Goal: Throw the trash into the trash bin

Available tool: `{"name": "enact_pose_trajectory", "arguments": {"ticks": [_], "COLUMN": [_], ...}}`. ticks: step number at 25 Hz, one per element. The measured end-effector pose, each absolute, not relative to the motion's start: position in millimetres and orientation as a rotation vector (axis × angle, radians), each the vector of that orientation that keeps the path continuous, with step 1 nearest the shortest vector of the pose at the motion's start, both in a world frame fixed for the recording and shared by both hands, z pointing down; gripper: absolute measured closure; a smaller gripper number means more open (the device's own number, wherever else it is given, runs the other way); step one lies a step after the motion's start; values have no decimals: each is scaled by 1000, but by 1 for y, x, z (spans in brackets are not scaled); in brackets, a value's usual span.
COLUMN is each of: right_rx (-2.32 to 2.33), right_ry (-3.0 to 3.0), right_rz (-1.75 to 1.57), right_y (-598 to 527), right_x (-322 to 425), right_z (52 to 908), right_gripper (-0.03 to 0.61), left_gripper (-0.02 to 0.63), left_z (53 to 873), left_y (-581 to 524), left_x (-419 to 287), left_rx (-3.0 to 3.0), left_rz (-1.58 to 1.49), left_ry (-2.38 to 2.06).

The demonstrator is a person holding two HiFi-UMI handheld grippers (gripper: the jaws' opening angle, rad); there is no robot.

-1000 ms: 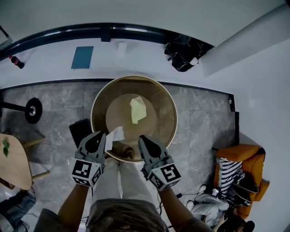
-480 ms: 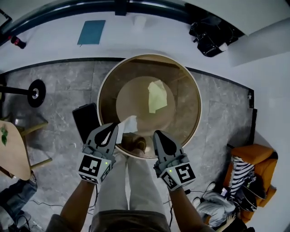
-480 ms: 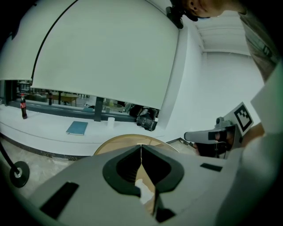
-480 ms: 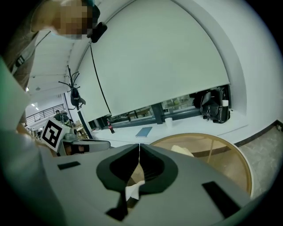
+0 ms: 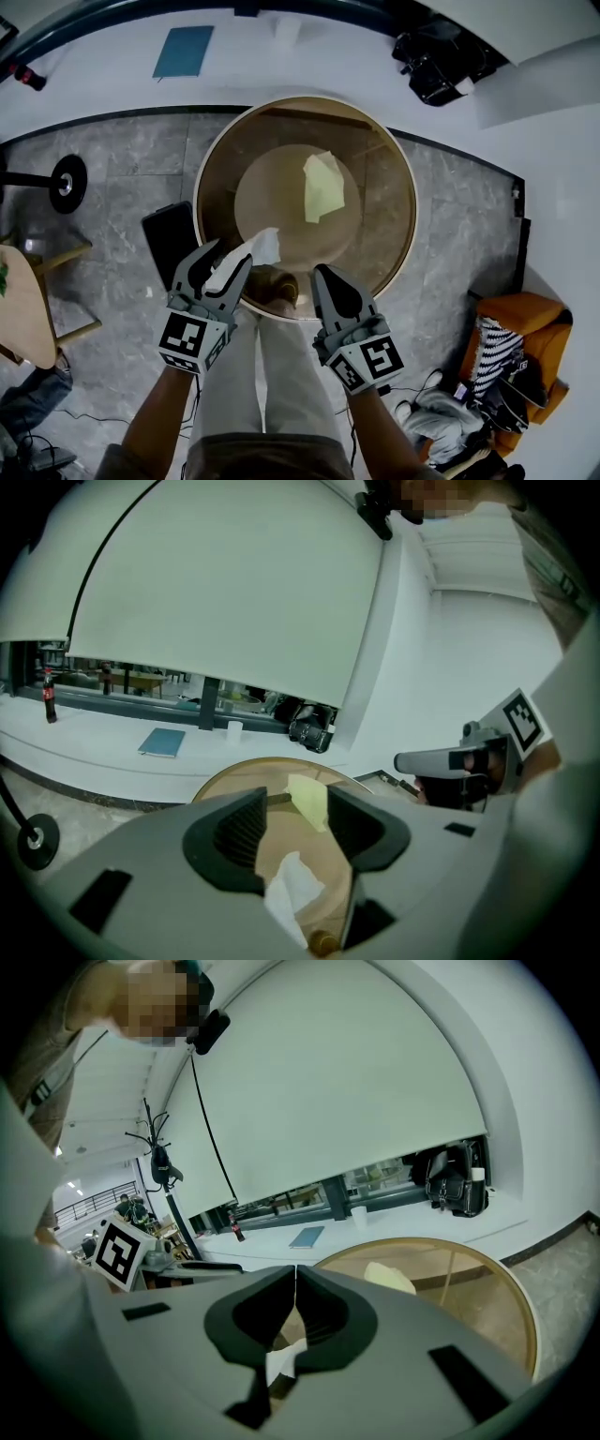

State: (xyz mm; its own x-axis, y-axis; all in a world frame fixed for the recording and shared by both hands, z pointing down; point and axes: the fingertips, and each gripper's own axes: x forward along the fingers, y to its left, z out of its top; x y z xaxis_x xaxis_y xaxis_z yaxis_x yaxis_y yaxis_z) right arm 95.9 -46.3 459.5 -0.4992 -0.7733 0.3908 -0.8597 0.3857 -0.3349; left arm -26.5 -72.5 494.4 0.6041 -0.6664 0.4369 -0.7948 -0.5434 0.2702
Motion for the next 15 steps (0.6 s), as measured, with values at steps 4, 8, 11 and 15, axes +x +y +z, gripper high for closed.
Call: {"name": "enact_pose_trajectory", "arguments": {"ticks": [4,8,11,15], "right_rx": [1466,1472,1475,1469], "right_ry": [-2466,-2458,-2456,-2453], "right_rz": [754,764,781,787], "right_y": [-45,-44,-42,-42], "right_x": [95,95,94,95], "right_z": [461,465,466,466], "right_gripper": [558,558,558,558], "left_gripper": [354,356,356,356], "left_z": [502,510,520,536], "left_y": [-71,-66,-62,-61], "left_x": [-25,-23,-23,-22], "left_rx": [2398,2412,2415,2391], "left_rz": [447,492,544,569], "left_ry": [-1161,-1124,-1103,-1102]}}
